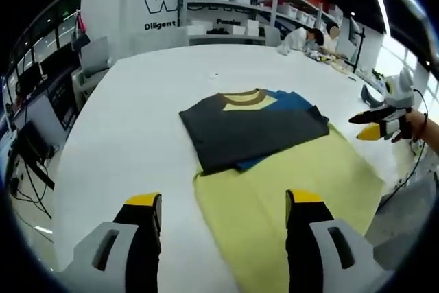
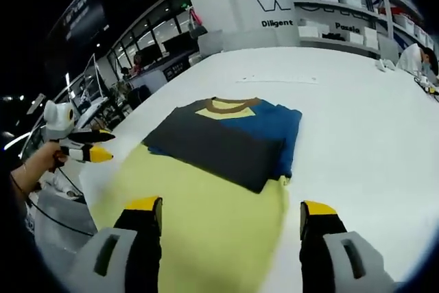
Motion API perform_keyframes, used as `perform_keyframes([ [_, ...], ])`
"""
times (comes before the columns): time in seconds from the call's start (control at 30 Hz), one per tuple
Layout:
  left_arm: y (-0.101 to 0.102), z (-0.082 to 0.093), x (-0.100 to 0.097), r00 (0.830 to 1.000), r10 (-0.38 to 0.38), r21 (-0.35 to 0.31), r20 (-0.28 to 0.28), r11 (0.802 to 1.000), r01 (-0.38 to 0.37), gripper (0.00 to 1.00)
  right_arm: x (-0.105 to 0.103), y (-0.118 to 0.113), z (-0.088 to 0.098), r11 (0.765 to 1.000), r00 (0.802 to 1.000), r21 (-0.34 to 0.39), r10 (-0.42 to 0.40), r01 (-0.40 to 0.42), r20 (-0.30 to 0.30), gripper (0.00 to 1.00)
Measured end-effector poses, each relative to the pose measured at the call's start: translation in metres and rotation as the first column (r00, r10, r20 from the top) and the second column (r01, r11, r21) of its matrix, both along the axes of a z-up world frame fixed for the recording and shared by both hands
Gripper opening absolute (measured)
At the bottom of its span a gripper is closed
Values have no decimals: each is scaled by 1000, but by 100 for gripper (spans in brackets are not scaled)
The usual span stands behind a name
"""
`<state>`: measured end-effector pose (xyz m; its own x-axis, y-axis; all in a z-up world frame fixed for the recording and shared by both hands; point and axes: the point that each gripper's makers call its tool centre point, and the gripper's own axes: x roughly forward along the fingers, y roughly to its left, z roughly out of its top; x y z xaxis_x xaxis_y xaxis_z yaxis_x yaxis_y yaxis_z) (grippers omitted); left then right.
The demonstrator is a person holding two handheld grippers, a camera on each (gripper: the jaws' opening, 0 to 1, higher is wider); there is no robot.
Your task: Fold the garment on the visible template until the final outline fits inside the template.
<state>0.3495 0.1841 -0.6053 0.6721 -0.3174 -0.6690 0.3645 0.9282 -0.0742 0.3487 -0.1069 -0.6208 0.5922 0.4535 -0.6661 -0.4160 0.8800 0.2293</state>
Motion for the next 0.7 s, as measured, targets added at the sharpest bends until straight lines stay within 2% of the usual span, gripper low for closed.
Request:
perform_keyframes([
  [0.2,4,-5,-22,999,3,-18,-37,1000,-4,82,-22,-1,-1,999,999,-28,39,-40,-15,91],
  [0.3,6,-11,-34,997,16,-7,-70,1000,-16,87,-30,-1,-1,998,998,-37,53,-54,-16,95],
  [0.37,5,-12,-40,997,11,-2,-71,1000,-11,88,-38,-3,-2,997,998,-50,61,-62,-21,96],
  [0.47,7,-19,-49,996,16,-3,-91,1000,-17,89,-49,-5,-4,996,998,-61,64,-66,-30,95],
  [0.57,6,-24,-58,993,28,-15,-113,999,-30,91,-62,-9,-9,995,995,-59,70,-74,-70,89],
  [0.7,5,-30,-71,990,22,-2,-138,1000,-22,92,-74,-15,-16,995,994,-75,66,-73,-91,90],
])
